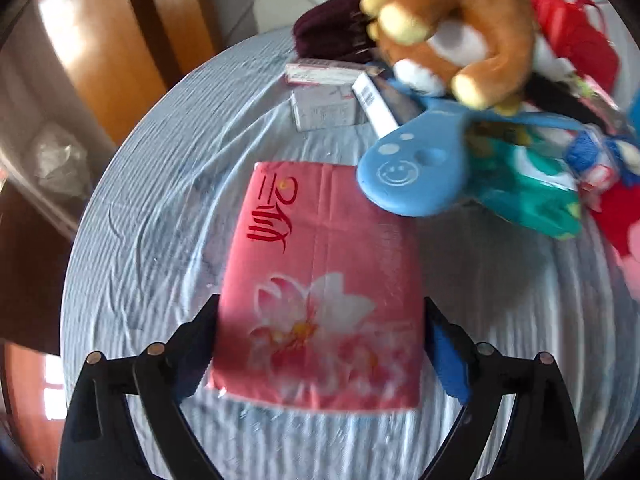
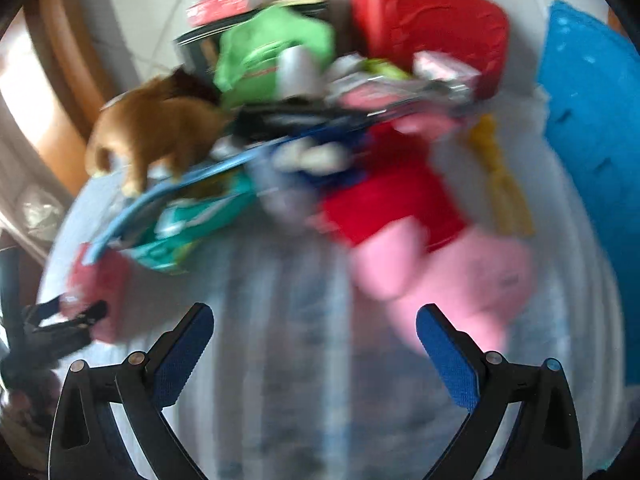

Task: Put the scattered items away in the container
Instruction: 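Grasp the pink tissue pack with the left tool while the right tool grasps the Peppa Pig plush, then lift and carry the tissue pack and Peppa Pig plush with both tools toward the blue box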

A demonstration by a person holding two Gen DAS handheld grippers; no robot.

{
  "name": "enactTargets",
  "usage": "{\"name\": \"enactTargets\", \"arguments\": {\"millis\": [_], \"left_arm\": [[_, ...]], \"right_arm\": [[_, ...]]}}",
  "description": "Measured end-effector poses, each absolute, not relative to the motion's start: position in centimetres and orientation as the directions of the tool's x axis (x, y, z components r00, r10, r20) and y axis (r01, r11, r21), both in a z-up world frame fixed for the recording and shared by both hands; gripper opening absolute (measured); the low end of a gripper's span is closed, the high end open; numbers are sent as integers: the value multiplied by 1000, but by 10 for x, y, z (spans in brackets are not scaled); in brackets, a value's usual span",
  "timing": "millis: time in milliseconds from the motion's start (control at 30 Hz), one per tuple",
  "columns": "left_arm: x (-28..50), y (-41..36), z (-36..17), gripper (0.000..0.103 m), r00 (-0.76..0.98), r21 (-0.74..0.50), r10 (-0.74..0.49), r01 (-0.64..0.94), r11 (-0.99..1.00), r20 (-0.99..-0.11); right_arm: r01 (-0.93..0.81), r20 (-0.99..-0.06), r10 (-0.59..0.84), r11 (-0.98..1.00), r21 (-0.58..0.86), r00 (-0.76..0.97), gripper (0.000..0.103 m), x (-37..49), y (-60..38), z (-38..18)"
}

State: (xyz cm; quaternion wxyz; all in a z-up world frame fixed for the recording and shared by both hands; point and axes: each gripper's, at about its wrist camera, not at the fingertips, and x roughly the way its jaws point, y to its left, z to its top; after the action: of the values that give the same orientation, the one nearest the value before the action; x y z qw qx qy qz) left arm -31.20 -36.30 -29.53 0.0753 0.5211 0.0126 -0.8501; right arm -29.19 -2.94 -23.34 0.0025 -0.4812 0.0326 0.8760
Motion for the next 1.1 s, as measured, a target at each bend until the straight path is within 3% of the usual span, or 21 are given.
{"name": "enactTargets", "arguments": {"millis": [133,333,567,967,1100], "left_arm": [[-304,-348,-293,91,-469,43,-123,176,-983,-875],[-262,-276,-270,91,-526,-15,-70,155,-988,-848],[-255,-194,-248,91,-586,-25,-15,60,-998,-810],[-270,-142,-241,91,-603,5,5,-14,-1000,-798],[-273,-133,-243,91,-610,16,13,-41,-999,-792]], "right_arm": [[-18,-843,-1,-1000,13,-538,103,-301,14,-234],[153,-882,13,-984,-96,-472,103,-333,27,-263],[192,-905,-76,-981,-6,-419,98,-323,41,-278],[144,-888,-132,-987,75,-440,98,-302,61,-290],[103,-879,-145,-989,110,-453,89,-285,63,-280]]}}
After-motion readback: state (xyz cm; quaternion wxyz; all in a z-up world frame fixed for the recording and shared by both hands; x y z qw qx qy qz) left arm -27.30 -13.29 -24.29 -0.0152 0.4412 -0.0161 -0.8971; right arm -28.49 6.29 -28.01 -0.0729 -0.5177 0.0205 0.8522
